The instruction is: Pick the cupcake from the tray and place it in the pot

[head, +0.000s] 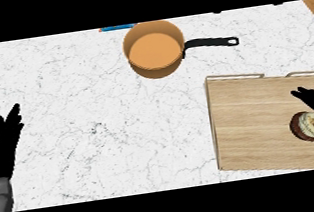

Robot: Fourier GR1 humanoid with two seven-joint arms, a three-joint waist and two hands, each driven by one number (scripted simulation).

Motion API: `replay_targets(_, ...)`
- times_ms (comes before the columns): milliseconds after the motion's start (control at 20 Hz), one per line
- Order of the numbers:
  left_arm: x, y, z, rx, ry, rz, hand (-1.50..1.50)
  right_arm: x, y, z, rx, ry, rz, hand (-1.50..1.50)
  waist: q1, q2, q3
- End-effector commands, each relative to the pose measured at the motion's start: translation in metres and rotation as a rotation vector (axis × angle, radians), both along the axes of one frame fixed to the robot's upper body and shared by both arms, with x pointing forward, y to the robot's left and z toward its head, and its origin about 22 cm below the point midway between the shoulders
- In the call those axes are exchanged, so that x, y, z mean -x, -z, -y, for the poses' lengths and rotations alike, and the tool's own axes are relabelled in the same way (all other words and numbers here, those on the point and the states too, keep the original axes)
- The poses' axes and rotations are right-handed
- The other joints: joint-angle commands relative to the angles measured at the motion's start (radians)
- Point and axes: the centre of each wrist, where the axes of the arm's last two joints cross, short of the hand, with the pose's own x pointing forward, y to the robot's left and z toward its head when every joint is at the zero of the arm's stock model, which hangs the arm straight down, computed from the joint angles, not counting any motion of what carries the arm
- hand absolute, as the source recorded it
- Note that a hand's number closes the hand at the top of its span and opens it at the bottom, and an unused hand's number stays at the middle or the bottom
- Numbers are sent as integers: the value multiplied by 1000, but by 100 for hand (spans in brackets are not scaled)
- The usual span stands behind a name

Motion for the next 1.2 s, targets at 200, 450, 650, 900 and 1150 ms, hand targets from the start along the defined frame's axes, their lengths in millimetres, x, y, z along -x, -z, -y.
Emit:
replay_targets(200, -7, 3, 22, -12, 0, 11, 0, -12, 21, -15, 15, 4, -44, -150, -1, 0, 0)
replay_targets(450, -2, -9, 10, -2, 20, 3, 0, -18, 23, -4, -13, 22, -53, -150, -1, 0, 0)
replay_targets(650, 5, 4, 8, -9, -2, -6, 0, -41, 32, 5, -22, 38, -67, -150, 2, 1, 0)
replay_targets(900, -2, 4, 11, 12, 15, -5, 0, -47, 46, 29, -17, 43, -91, -150, 3, 1, 0)
replay_targets(1150, 0, -5, -11, 3, 15, 3, 0, -46, 56, 24, -51, 7, -100, 150, 2, 1, 0)
